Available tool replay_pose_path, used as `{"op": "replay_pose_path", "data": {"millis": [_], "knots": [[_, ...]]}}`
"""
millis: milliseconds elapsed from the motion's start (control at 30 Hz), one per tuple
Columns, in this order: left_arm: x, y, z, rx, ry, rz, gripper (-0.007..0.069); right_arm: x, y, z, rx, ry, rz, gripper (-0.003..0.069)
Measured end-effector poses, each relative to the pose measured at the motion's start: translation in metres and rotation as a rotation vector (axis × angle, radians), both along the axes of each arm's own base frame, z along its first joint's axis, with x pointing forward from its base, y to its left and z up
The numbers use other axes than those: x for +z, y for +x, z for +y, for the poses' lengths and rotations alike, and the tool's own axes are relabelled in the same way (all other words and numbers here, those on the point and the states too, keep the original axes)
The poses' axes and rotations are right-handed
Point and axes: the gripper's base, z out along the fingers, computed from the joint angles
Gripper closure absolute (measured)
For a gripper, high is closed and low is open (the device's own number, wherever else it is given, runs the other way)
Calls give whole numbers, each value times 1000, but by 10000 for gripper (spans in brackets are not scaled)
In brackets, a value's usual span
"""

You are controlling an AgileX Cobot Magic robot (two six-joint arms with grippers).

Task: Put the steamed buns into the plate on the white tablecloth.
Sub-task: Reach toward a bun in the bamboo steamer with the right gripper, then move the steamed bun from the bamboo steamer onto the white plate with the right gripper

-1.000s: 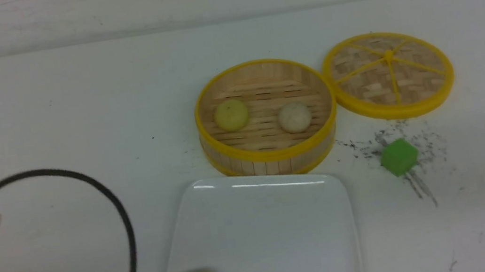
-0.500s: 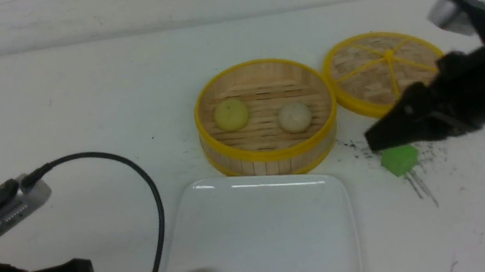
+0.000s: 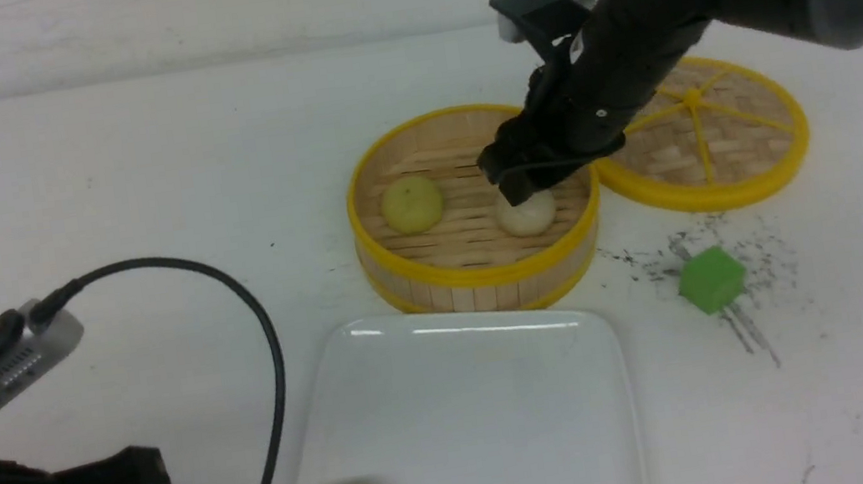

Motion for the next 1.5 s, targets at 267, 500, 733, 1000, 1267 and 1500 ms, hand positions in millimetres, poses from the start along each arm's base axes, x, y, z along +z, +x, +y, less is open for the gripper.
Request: {"op": "replay_pose_path", "data": {"millis": [267, 500, 733, 1000, 1267, 1500], "knots": [[1, 2, 0, 8, -2, -17, 286, -43, 16, 5, -36, -43, 41, 340], [1, 2, 0, 9, -2, -19, 286, -29, 14, 5, -25, -35, 5, 641], [1, 2, 0, 11, -1, -22, 286, 61, -43, 1, 46, -19, 6, 644], [2, 5, 1, 25, 2, -54, 286, 22, -125, 32, 206, -59, 200, 639], [4, 8, 2, 39, 0, -83, 286, -57, -134, 50, 188, -104, 273, 473], [43, 24, 0, -7, 4, -196, 286, -35, -133, 48, 215, -113, 279, 214]]}}
